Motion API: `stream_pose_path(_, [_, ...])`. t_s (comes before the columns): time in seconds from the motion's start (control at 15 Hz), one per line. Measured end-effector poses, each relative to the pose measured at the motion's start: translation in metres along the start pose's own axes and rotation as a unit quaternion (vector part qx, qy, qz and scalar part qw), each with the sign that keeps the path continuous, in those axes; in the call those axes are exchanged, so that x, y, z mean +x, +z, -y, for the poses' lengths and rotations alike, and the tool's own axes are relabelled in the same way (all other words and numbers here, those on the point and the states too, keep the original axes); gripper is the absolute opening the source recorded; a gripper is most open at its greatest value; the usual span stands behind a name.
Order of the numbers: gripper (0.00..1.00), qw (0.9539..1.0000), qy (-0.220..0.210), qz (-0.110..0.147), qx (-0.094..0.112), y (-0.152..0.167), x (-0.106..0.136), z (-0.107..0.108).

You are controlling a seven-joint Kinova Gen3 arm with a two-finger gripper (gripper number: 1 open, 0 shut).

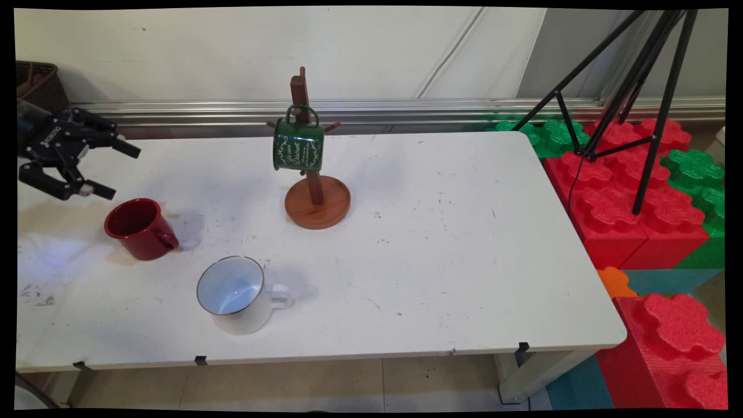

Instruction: Pick up the green mug from the rack

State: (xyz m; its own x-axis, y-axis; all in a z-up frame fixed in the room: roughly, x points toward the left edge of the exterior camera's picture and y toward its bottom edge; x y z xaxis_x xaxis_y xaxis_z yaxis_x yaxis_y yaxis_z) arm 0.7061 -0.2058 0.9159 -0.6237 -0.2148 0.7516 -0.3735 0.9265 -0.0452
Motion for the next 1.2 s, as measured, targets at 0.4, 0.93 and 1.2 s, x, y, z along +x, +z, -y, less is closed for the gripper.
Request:
stream_pose_path(0.4, [1.0,0.999,-0.025,-0.037,0.007,0.001,-0.004,0.002])
stream_pose_path(0.93, [1.0,0.9965,-0.056,-0.062,0.01,-0.004,-0.013,-0.001])
stream_pose_path(1.2, [1.0,0.9944,-0.071,-0.078,0.009,-0.005,-0.01,0.0])
